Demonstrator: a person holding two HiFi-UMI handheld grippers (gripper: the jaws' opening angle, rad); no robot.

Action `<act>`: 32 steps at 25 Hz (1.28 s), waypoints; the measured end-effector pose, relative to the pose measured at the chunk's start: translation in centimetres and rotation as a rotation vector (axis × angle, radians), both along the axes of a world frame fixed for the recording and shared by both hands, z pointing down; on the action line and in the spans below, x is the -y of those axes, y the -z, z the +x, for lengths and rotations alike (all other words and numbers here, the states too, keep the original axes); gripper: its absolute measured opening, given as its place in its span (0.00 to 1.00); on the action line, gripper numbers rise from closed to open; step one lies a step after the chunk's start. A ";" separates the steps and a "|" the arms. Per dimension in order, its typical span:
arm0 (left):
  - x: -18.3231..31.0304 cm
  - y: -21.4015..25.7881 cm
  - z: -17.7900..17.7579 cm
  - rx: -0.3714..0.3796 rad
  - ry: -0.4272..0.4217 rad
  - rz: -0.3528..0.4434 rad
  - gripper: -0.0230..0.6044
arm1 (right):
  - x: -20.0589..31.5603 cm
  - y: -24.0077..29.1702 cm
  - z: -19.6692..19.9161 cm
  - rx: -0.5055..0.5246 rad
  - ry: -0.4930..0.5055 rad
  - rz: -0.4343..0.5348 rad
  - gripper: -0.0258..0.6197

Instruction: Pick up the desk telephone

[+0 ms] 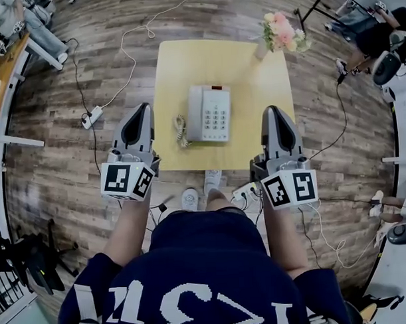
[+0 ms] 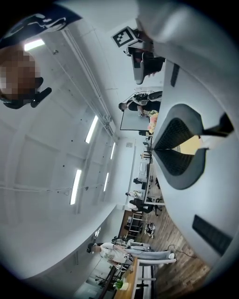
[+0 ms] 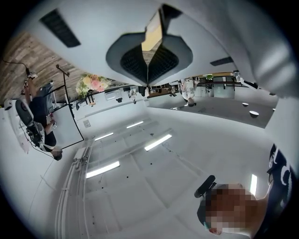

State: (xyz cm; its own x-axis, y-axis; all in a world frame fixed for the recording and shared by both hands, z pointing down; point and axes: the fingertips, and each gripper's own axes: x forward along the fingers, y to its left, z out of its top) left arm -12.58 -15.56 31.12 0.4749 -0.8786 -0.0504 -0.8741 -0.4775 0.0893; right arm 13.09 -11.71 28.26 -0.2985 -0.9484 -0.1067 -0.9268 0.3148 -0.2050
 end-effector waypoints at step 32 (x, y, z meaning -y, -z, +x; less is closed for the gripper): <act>12.5 -1.9 5.1 -0.014 -0.004 -0.072 0.06 | 14.8 -2.9 2.9 0.028 0.103 -0.102 0.09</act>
